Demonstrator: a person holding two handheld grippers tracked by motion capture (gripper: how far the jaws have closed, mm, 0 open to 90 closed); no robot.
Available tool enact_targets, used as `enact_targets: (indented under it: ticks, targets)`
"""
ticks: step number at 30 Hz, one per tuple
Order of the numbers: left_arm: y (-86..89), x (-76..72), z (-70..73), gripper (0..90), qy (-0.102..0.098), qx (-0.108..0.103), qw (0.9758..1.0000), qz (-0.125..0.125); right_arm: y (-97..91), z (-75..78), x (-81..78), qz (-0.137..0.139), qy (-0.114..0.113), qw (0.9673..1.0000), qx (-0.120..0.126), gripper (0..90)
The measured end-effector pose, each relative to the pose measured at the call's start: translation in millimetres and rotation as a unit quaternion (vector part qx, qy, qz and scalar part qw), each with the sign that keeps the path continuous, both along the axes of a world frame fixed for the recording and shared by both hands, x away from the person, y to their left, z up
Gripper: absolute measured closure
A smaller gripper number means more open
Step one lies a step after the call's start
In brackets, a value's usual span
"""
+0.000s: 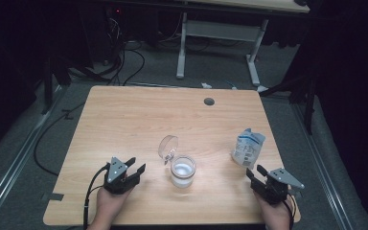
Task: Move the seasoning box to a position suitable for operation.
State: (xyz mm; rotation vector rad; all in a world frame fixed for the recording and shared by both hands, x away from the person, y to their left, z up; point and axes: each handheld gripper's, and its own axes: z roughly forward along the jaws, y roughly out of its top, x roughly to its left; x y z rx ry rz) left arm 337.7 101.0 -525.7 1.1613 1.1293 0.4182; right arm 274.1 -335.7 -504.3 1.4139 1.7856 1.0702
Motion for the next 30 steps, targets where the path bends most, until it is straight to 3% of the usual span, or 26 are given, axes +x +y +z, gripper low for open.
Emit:
enact_targets:
  ticks: [3,7,12,20,27,30]
  targets:
    - [-2.2,2.8,0.5,53.2,0.004,0.000,1.0000,0.001,3.3,0.3,-3.2,0.000,0.001,1.0000,-0.003,54.5]
    - [-5.7,6.7,4.1,53.6,0.022,-0.019,0.9996,0.002,8.1,0.5,-7.0,0.005,0.003,1.0000,-0.007,57.1]
    - [-9.3,7.1,3.8,54.5,0.030,-0.017,0.9994,-0.006,14.8,-0.1,-8.0,0.013,0.004,0.9998,-0.011,58.9]
    - [-4.3,2.6,4.4,57.0,0.026,-0.019,0.9995,-0.008,28.2,-2.0,-1.2,0.037,0.007,0.9991,-0.017,56.1]
    - [5.8,-7.9,4.9,62.0,0.015,-0.014,0.9998,-0.002,47.7,-3.4,10.1,0.076,0.008,0.9970,-0.014,56.7]
    - [9.3,-10.9,5.5,62.6,0.021,-0.018,0.9996,0.000,57.2,-4.1,16.5,0.097,0.008,0.9952,-0.013,57.0]
